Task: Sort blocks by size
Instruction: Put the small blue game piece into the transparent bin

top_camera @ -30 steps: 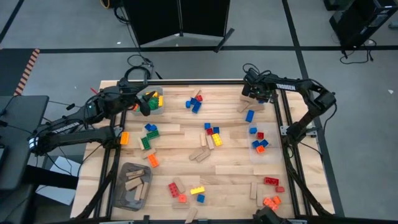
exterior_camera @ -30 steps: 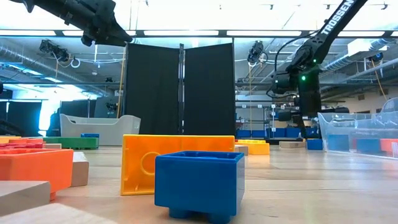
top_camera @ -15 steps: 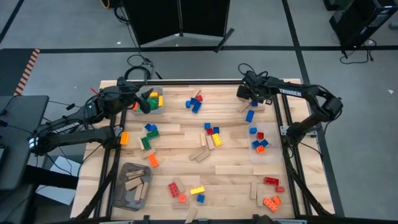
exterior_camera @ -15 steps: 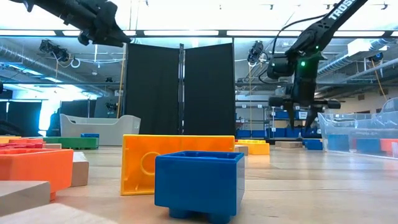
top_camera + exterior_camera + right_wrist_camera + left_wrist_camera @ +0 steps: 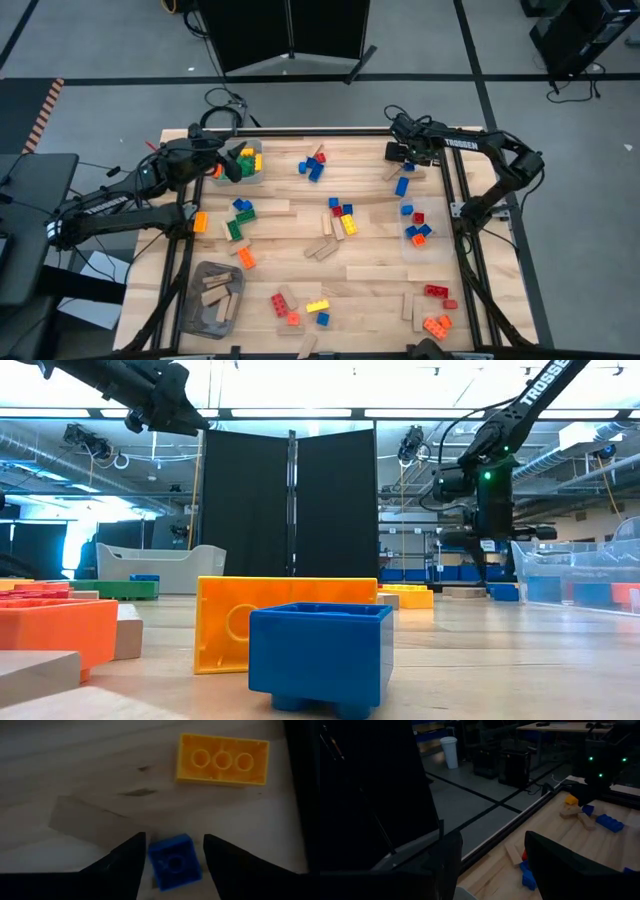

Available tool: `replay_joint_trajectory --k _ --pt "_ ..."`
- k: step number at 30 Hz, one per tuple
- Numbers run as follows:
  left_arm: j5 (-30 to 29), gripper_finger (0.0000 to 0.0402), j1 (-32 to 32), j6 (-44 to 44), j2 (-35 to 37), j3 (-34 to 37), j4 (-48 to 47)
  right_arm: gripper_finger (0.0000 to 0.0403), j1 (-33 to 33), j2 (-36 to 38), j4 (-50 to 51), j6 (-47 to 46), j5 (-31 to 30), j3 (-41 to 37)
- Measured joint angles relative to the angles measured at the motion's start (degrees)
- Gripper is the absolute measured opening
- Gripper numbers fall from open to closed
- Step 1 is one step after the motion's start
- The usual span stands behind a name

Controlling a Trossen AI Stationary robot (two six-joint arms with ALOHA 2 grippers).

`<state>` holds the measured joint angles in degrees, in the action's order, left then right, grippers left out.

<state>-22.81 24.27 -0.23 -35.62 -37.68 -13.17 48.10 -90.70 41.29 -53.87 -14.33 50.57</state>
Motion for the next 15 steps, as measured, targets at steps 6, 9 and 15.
replay_joint_trajectory --k 6,9,15 --pt "0.02 0.0224 -0.02 0.00 0.01 -0.01 0.00 0.0257 0.39 -0.19 -0.23 0.12 -0.93 -2.41" --pt "0.02 0.0224 0.00 0.00 0.00 -0.01 -0.03 0.0264 0.43 -0.21 -2.90 0.89 0.26 -4.95" --pt "0.04 0.0224 0.00 0.00 0.00 -0.01 0.00 0.0255 0.16 0.14 -6.60 0.81 3.14 -7.55"
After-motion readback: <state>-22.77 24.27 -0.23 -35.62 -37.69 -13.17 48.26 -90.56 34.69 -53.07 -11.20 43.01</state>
